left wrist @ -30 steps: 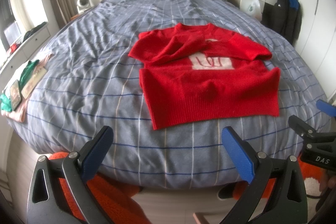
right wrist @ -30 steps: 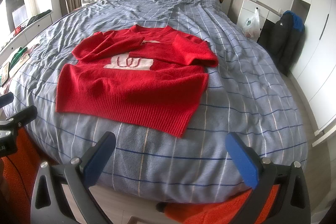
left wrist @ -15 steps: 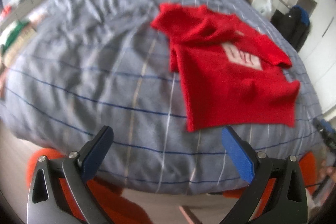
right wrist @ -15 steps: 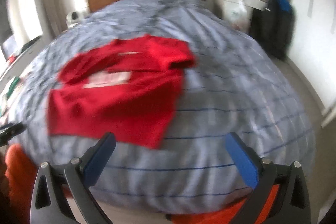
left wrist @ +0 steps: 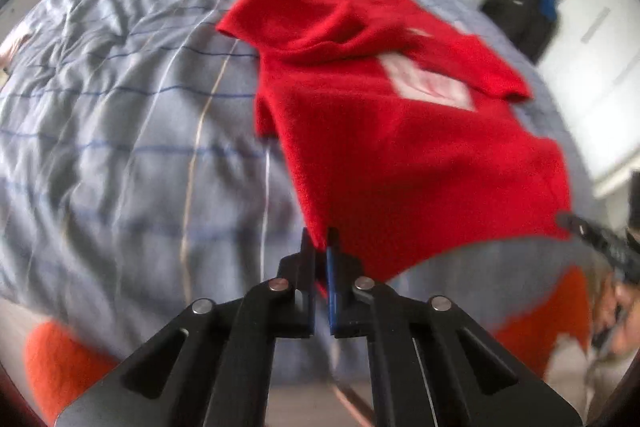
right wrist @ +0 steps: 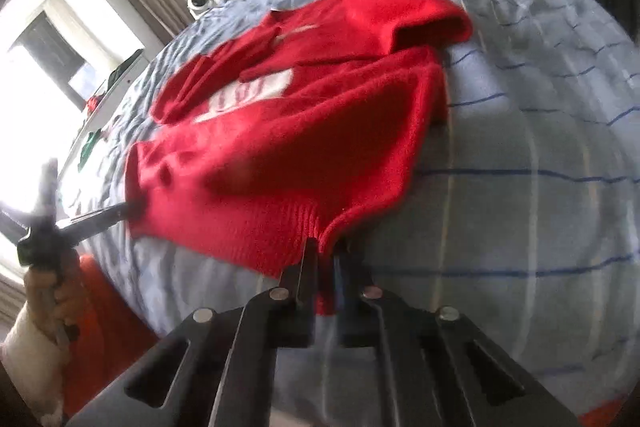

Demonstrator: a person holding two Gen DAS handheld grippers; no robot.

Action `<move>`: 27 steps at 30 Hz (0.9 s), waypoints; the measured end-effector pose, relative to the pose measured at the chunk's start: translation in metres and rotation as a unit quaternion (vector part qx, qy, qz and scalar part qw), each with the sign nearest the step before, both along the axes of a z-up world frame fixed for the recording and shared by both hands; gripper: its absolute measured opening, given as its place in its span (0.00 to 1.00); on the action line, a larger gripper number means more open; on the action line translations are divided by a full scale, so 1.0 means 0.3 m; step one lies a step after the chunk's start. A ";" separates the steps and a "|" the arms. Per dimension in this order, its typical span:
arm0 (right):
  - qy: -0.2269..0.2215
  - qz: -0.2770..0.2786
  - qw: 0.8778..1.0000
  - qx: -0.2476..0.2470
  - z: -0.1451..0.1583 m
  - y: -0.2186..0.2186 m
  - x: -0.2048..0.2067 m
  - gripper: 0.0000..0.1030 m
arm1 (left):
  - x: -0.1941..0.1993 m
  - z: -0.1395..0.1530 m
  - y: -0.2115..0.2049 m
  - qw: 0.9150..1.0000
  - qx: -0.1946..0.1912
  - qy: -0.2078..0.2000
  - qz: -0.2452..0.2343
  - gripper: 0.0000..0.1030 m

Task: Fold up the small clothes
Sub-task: 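Grasp the red sweater hem with both grippers and pull it straight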

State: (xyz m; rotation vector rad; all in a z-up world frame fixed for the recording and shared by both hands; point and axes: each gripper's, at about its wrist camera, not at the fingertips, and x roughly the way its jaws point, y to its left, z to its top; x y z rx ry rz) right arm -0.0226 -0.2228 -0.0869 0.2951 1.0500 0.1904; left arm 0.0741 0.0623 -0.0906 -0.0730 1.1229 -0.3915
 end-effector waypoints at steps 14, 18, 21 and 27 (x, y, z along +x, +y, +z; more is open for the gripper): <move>0.145 -0.022 0.986 -0.081 -0.159 0.019 -0.138 0.03 | -0.143 -0.175 -0.025 0.990 0.136 0.040 -0.024 0.02; 0.140 -0.043 0.986 -0.075 -0.188 0.031 -0.133 0.03 | -0.132 -0.216 -0.040 0.988 0.149 0.036 -0.018 0.02; 0.133 -0.052 0.987 -0.067 -0.193 0.029 -0.144 0.03 | -0.142 -0.237 -0.058 0.988 0.148 0.034 -0.004 0.02; 0.123 -0.075 0.988 -0.050 -0.201 0.016 -0.147 0.03 | -0.177 -0.249 -0.093 0.987 0.160 0.022 0.007 0.05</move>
